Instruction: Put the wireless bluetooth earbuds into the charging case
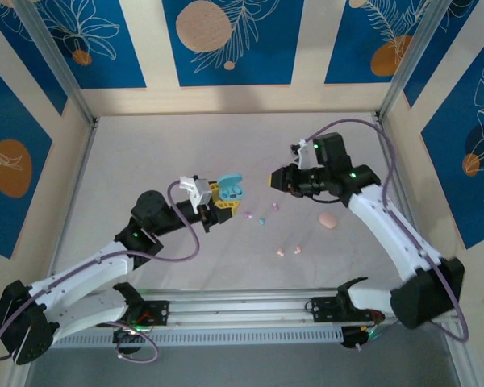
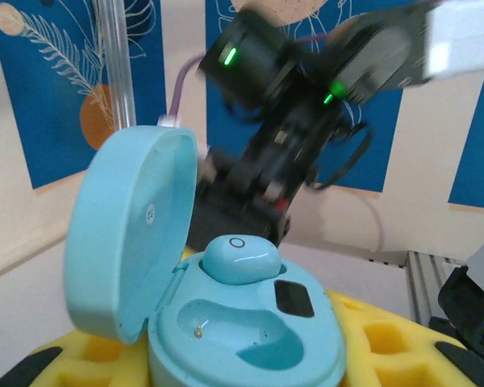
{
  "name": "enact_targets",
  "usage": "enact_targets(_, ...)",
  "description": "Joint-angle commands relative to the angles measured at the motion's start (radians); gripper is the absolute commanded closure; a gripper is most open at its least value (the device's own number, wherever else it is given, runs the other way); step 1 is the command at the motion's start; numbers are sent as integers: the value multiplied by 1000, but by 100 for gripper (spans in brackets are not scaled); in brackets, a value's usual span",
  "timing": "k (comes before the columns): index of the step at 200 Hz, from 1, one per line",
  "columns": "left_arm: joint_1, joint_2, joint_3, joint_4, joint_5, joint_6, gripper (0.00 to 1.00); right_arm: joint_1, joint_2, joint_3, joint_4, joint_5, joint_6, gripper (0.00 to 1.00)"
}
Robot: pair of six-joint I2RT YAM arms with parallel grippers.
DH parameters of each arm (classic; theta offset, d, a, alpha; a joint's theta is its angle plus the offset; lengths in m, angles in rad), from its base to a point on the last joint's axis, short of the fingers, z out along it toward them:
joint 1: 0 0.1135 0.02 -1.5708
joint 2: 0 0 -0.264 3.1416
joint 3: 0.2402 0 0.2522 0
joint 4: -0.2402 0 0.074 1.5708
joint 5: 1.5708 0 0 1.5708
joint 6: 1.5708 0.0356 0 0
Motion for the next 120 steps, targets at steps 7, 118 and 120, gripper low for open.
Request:
enact_targets(7, -10, -46, -2, -26, -33, 29, 68, 42, 147, -7, -95, 112, -75, 66)
enact_targets(118, -10, -68, -7, -58, -37, 32, 68, 134, 522, 114, -94, 222, -157, 56)
enact_targets(120, -9, -67, -6, -57, -37, 32, 68, 136, 527, 122, -97, 222, -161, 56)
